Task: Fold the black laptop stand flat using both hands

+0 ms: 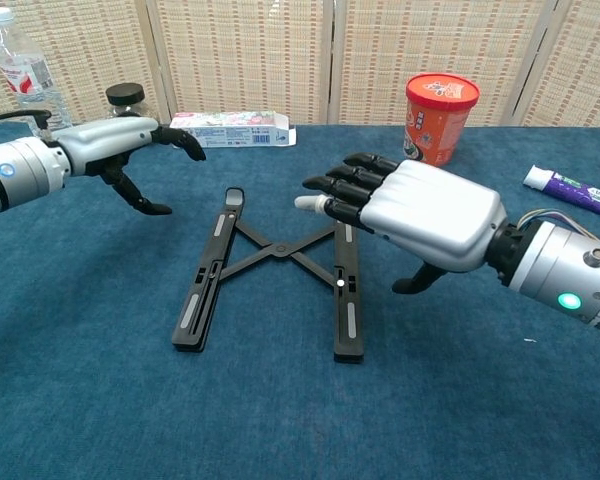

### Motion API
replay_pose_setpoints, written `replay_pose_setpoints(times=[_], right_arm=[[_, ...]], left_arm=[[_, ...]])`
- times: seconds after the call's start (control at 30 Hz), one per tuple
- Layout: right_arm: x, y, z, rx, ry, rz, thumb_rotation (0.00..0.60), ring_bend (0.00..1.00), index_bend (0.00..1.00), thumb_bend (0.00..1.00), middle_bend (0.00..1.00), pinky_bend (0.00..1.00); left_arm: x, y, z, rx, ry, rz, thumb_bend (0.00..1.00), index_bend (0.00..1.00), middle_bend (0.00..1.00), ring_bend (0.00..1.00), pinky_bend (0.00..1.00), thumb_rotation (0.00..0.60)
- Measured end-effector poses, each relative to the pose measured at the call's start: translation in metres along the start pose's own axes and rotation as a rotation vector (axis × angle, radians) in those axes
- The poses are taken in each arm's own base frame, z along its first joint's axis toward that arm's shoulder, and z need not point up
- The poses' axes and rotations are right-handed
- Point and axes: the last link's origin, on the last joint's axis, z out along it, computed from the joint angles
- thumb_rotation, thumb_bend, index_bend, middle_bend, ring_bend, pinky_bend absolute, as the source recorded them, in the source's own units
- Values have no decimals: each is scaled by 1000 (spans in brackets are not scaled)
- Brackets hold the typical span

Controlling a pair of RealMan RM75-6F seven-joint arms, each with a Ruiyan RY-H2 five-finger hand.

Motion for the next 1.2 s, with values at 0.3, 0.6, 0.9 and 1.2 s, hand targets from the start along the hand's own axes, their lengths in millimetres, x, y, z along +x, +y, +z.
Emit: replay_pose_setpoints(times=[0.3,0.6,0.9,1.2], right_arm=[[-4,-18,13,28,5,-9,600,0,0,0,0,0],[-8,-19,16,29,-6,-16,600,0,0,0,0,0],[-7,-18,16,38,-9,-10,600,0,0,0,0,0],[-5,-13,14,33,-5,-6,600,0,0,0,0,0]], left_arm=[[-13,4,4,-4,-25,-40,172,199,196,116,73,600],[-21,6,6,-3,-44,-65,171,199,196,116,73,600],[-31,2,5,16,-57,-111,172,177,196,115,73,600],[-38,-2,5,31,-71,-121,171,177,196,115,73,600]])
